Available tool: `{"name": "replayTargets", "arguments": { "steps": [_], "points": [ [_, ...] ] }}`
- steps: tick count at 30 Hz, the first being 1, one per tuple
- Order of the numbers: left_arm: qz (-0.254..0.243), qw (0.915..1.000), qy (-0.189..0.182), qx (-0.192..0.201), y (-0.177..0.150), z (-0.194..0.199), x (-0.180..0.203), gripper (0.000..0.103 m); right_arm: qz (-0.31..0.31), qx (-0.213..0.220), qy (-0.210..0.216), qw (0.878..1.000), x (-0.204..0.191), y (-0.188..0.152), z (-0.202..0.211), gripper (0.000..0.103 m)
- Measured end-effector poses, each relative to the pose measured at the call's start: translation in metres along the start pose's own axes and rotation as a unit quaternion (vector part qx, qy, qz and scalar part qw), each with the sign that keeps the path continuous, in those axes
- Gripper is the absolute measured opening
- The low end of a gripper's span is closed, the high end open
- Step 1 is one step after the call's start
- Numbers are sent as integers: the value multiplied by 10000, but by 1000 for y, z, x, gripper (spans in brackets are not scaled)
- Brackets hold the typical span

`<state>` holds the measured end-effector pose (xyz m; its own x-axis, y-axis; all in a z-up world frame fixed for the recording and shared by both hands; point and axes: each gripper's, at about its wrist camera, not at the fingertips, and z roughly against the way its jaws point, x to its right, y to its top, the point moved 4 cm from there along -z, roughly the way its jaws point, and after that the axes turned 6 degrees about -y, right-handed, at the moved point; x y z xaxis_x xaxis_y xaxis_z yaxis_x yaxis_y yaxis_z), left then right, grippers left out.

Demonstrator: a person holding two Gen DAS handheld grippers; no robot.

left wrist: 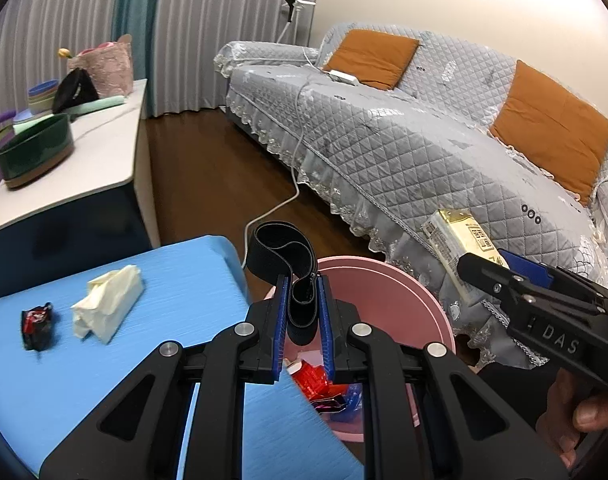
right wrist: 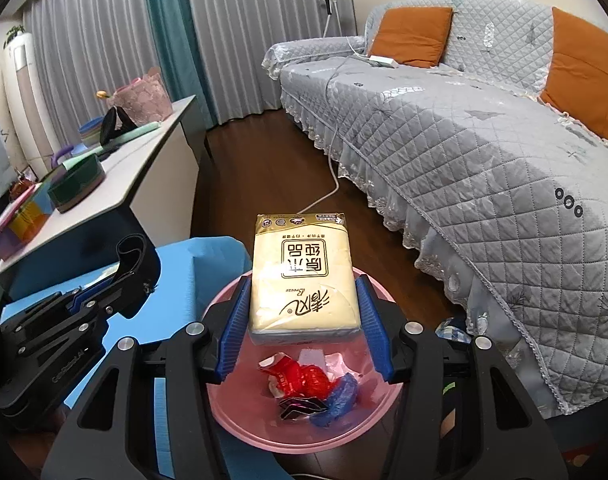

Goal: Collect trash
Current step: 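Open both tools to drop the band and tissue pack into the bucket, then move both tools back over the table toward the black-red wrapper and crumpled tissue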

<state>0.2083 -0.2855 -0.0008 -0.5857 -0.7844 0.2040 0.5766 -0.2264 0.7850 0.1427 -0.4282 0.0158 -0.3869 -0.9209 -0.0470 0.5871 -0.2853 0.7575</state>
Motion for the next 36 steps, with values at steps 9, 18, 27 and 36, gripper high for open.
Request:
{"name": "replayTargets", "arguments": {
  "steps": [9,18,27,36],
  "points": [
    [-71,9995,-305,-78,3,-19,9,15,139,-16,-319,9994,2,-3,-6,55],
    [-63,9994,-333,-123,1,-14,7,21,174,-15,-510,9985,5,-6,-7,73],
    [2,9999,-142,-39,-3,11,-3,21,98,81,-386,9992,-2,-1,3,73],
    [190,9994,261,151,-16,71,-32,21,286,478,-240,9982,-37,0,31,73]
  ]
}}
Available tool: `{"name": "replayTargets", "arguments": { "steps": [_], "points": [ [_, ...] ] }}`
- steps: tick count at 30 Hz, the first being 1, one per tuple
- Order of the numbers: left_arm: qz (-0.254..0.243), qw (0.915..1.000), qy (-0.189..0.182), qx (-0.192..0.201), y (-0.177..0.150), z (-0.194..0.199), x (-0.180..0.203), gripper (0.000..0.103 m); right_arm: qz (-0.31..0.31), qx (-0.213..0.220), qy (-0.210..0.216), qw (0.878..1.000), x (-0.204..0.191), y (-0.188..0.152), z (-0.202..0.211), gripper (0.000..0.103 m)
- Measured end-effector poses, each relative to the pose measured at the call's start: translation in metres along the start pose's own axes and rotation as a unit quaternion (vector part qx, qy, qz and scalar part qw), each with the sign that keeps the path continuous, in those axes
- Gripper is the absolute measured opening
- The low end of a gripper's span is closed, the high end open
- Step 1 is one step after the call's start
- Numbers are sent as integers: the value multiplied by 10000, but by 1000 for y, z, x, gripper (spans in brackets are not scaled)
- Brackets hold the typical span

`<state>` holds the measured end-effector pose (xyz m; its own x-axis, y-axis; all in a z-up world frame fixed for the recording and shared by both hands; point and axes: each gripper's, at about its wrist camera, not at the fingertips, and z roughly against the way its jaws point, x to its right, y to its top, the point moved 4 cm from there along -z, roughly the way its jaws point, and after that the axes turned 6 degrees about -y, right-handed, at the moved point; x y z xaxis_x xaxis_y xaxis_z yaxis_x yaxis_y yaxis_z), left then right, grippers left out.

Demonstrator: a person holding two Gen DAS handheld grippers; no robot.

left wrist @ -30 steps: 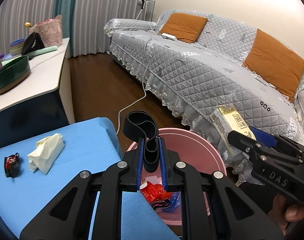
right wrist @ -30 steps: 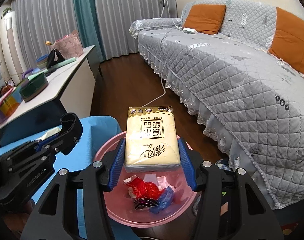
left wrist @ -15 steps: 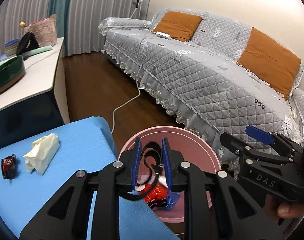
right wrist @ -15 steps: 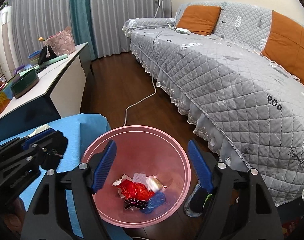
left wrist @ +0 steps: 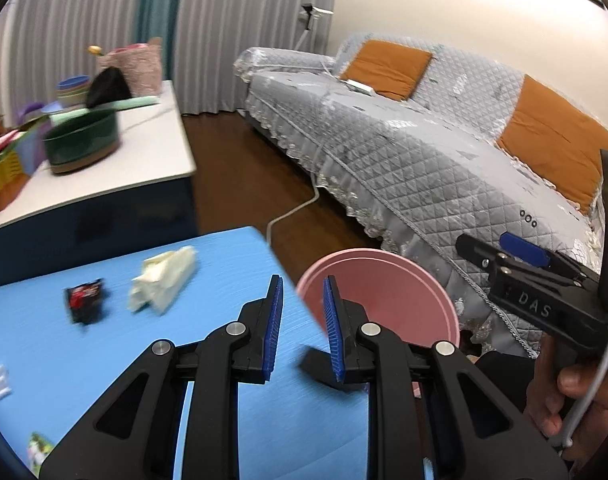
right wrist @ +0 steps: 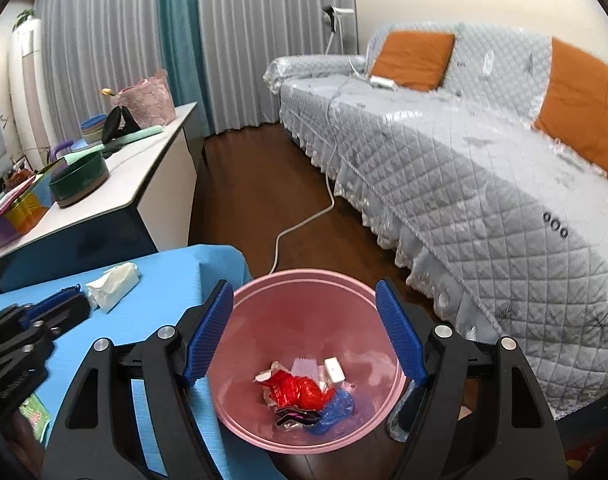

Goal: Collect trash
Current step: 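Move both tools back over the table toward the black-red wrapper and crumpled tissue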

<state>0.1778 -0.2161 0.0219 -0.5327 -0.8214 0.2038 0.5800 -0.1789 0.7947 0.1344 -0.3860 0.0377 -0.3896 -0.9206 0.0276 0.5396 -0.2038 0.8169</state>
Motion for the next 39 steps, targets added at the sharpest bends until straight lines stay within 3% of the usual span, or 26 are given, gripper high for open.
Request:
{"name": "replayTargets", "arguments": {
  "steps": [9,14,18,28,34,39],
  "points": [
    [376,9977,523,211,-18,65,-59,21,154,31,410,9990,-28,-8,8,72],
    [619,9952,715,255,-31,85,-89,21,-828,-191,462,9953,17,-2,-5,71],
    [795,9932,806,267,-37,88,-106,21,-1012,-66,439,9939,20,4,1,69],
    [1096,9835,1381,405,-59,108,-158,21,-582,-55,1044,9928,-62,10,3,68],
    [1371,9720,1862,426,-75,124,-208,21,-420,-224,1421,9887,-119,4,-7,58],
    [1581,9665,1982,391,-85,126,-233,21,-252,-374,1627,9856,-165,-5,-21,53]
  ]
}}
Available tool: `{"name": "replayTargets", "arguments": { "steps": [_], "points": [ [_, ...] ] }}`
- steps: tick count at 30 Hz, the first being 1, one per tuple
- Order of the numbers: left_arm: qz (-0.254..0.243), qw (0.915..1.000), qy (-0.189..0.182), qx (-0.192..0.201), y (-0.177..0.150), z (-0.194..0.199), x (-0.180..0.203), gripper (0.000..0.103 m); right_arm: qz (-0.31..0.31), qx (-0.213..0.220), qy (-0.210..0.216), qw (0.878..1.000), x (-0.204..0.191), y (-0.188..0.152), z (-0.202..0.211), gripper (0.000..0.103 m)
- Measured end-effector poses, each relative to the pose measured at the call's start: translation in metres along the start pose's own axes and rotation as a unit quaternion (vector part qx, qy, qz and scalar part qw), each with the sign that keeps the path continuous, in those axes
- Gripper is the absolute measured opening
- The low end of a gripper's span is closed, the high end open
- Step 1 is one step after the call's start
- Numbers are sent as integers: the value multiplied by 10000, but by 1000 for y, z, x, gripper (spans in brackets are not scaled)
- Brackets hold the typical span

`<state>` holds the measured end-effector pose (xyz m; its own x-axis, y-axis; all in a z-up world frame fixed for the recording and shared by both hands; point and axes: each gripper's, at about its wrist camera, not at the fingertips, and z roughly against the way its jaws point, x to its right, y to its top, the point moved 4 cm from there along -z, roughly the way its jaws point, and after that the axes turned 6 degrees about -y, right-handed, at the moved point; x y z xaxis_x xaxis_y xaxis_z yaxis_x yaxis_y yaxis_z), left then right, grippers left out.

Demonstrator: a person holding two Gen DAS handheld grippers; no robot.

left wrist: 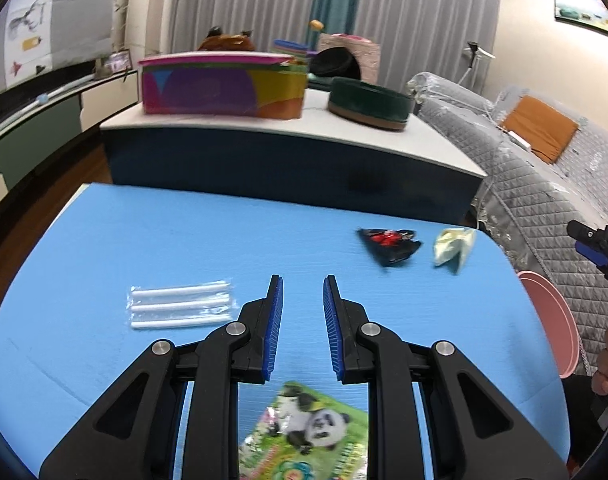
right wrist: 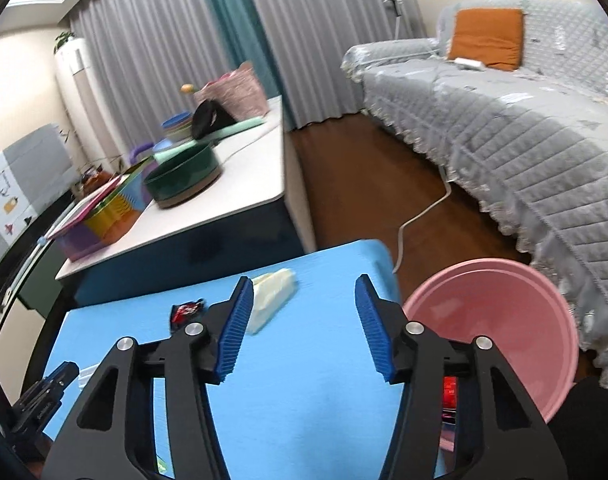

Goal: Collect trash
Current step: 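Move both tools back over the table toward the black-red wrapper and crumpled tissue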

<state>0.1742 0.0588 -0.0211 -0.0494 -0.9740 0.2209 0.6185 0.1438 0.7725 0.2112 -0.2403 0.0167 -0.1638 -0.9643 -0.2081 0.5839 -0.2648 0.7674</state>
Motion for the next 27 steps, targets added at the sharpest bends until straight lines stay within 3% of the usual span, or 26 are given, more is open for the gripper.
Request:
{"name": "replayTargets", "arguments": {
  "steps": [15,27],
  "points": [
    [85,9994,-286,-186,12,-37,8,21,434,-508,-19,9978,-59,-16,-79,54],
    [57,9967,-698,-409,30,-85,48,21,491,-708,-339,9957,-61,-18,-114,54]
  ]
}}
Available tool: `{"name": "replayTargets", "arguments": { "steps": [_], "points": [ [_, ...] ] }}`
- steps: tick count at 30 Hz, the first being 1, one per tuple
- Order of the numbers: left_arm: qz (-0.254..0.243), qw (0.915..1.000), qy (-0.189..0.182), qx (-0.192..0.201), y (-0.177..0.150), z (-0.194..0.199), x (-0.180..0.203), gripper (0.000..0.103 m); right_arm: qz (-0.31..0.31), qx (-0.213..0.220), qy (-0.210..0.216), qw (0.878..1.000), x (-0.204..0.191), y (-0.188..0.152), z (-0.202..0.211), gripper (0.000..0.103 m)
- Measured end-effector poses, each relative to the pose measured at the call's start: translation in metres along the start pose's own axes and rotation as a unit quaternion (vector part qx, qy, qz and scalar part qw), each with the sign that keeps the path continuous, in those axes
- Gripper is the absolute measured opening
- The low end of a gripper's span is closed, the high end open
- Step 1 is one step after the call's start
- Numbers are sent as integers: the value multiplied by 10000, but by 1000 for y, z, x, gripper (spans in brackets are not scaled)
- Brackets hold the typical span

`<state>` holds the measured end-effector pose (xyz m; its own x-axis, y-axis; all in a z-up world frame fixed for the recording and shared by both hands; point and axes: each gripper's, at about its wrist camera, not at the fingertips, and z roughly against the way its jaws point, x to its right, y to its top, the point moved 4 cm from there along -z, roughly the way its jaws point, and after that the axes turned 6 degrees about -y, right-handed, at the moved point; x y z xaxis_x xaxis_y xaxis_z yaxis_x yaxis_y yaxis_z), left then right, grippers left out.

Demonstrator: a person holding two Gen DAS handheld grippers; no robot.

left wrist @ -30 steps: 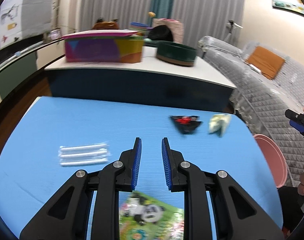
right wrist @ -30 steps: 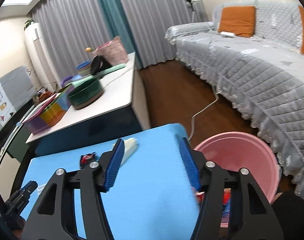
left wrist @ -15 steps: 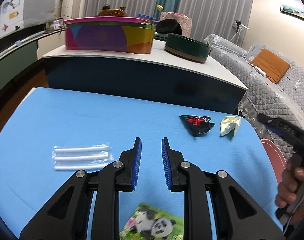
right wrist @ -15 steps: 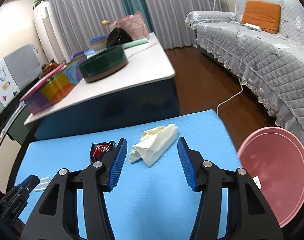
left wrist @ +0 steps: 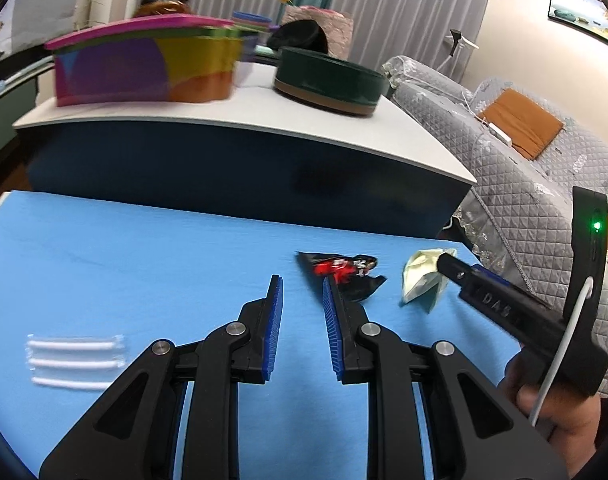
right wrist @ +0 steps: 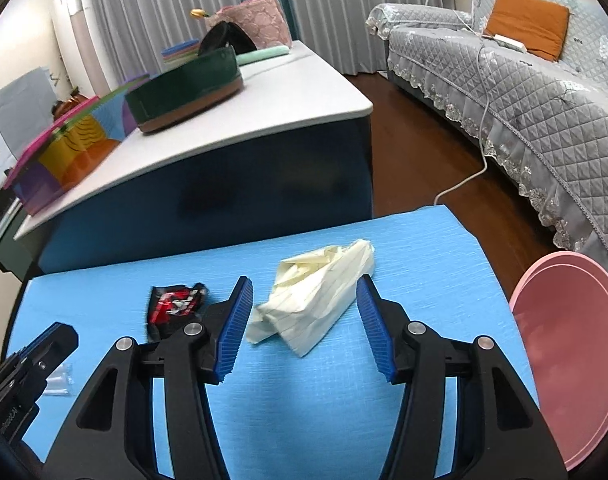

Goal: Collect trash
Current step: 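Move both tools back over the table toward the black-red wrapper and crumpled tissue, then grasp the black-red wrapper with the left tool while the right tool grasps the crumpled tissue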

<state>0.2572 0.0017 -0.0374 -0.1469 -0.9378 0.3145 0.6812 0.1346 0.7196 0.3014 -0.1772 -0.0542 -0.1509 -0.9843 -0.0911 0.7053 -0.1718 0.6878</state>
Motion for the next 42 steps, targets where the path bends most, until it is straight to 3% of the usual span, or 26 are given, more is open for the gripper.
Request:
{"name": "replayTargets", "arguments": {
  "steps": [10,15,16,21,24,28,29,31,32,33,38,42],
  "points": [
    [7,9983,-50,-579,-6,-45,18,21,-88,-43,11,10000,8,-4,-2,51],
    [45,9975,-69,-695,-10,-53,17,20,-62,-59,174,9998,7,-7,1,36],
    [28,9974,-75,-714,-11,-53,17,13,-54,-62,199,9998,7,-7,2,34],
    [-4,9973,-35,-737,-11,-51,16,5,19,-71,263,9996,10,-7,8,7],
    [-2,9977,7,-684,-9,-45,15,4,-44,-95,340,9994,17,-8,12,3],
    [-31,9980,28,-638,-9,-37,14,1,-26,-60,391,9992,21,-10,19,3],
    [-45,9980,50,-626,-11,-34,14,1,-17,-33,391,9992,21,-10,21,7],
    [-56,9981,82,-612,-13,-31,14,1,4,-19,390,9992,21,-10,22,23],
    [-51,9980,101,-617,-15,-29,12,1,-25,11,403,9992,21,-11,23,44],
    [-39,9980,118,-621,-17,-28,10,1,-63,25,384,9992,22,-12,23,52],
    [67,9977,182,-643,-19,-30,2,3,-61,-119,305,9994,23,-14,15,52],
    [61,9974,197,-694,-15,-38,2,15,16,-148,299,9994,22,-16,13,51]
  ]
}}
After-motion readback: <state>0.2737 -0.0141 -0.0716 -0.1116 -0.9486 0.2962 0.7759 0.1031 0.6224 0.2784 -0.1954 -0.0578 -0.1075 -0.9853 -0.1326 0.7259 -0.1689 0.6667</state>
